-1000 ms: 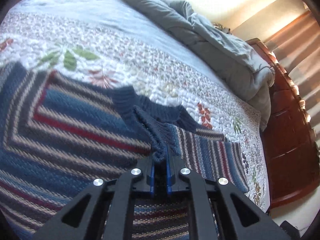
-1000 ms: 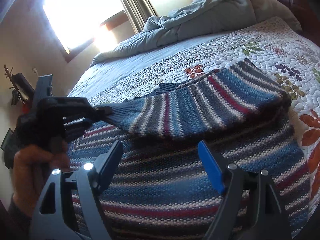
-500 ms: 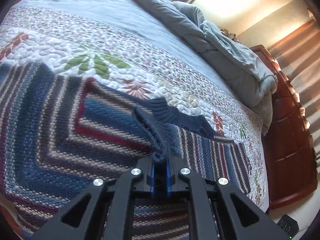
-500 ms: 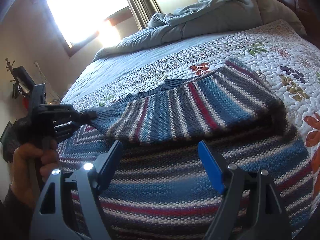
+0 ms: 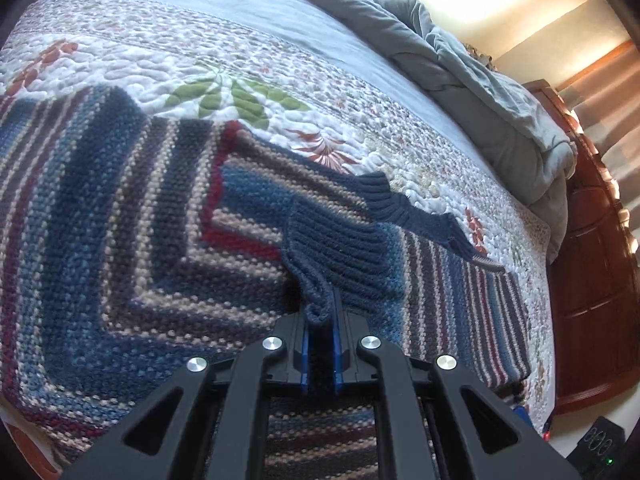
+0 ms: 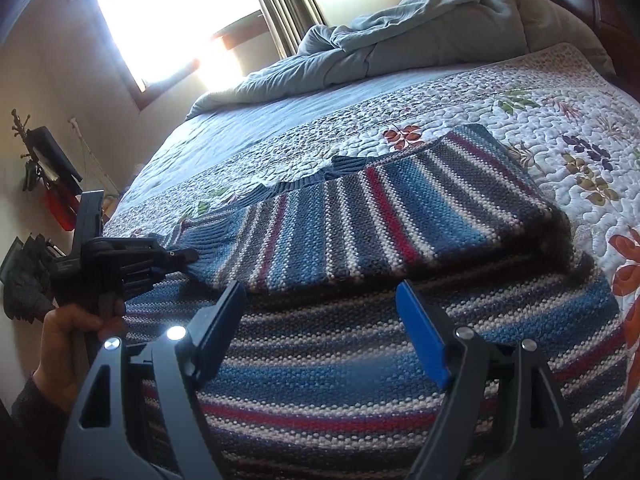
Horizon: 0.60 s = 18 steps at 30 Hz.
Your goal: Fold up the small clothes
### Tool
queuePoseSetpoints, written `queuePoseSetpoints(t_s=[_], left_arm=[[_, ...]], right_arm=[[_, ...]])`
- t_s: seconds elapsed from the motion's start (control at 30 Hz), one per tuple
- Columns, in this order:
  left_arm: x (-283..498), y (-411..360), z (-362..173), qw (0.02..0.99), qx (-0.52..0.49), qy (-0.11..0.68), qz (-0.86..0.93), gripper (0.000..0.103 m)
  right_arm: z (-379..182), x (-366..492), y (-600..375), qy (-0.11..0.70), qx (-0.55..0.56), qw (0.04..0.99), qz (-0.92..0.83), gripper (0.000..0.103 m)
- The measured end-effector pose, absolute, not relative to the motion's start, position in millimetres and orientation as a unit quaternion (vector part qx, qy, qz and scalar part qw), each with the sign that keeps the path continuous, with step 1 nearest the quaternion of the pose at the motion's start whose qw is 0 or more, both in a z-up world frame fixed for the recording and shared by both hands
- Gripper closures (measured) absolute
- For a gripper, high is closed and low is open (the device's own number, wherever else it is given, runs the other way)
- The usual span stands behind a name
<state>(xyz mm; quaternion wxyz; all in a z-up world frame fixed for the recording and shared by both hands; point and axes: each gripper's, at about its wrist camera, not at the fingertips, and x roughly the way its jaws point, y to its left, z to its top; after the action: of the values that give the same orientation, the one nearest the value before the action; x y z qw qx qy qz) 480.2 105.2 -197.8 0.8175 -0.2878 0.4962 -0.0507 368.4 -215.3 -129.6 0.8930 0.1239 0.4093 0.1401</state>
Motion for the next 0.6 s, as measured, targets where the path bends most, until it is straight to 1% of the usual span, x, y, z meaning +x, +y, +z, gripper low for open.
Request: queuePoseSetpoints(t_s=[0.07, 0.17, 0.23, 0.27, 0.3, 0.4, 0.5, 0.6], left_arm=[[479, 106, -199, 0.817, -0.283, 0.499, -0.05, 0.093], [472, 112, -189, 0.825, -0.27, 0.496, -0.012, 0.083], [463, 116, -169, 0.841, -0.233, 0.484, 0.058, 0.079], [460, 116, -158, 0.849, -0.225, 0.472, 0.069, 0.073], [457, 114, -146, 0.858, -0.23, 0.455, 0.059, 0.064], [462, 97, -127, 0.87, -0.243, 0.428, -0.001, 0.056], [479, 80, -141, 0.848, -0.277, 0.448, -0.064, 0.055], [489, 73, -173, 0.823, -0.284, 0.488, -0.059, 0.057]], right_arm=[[-130, 369, -215, 0.411, 0.125, 0.892, 0.141, 0.025], [-130, 369, -216, 0.41, 0.125, 0.892, 0.14, 0.025], [-131, 370, -217, 0.412, 0.128, 0.891, 0.14, 0.025], [-130, 371, -217, 0.411, 0.13, 0.891, 0.14, 0.025], [-130, 371, -218, 0.411, 0.13, 0.892, 0.14, 0.025], [-130, 371, -218, 0.411, 0.129, 0.892, 0.141, 0.025], [-131, 370, -218, 0.412, 0.126, 0.892, 0.14, 0.025], [-132, 370, -216, 0.412, 0.12, 0.893, 0.139, 0.024]])
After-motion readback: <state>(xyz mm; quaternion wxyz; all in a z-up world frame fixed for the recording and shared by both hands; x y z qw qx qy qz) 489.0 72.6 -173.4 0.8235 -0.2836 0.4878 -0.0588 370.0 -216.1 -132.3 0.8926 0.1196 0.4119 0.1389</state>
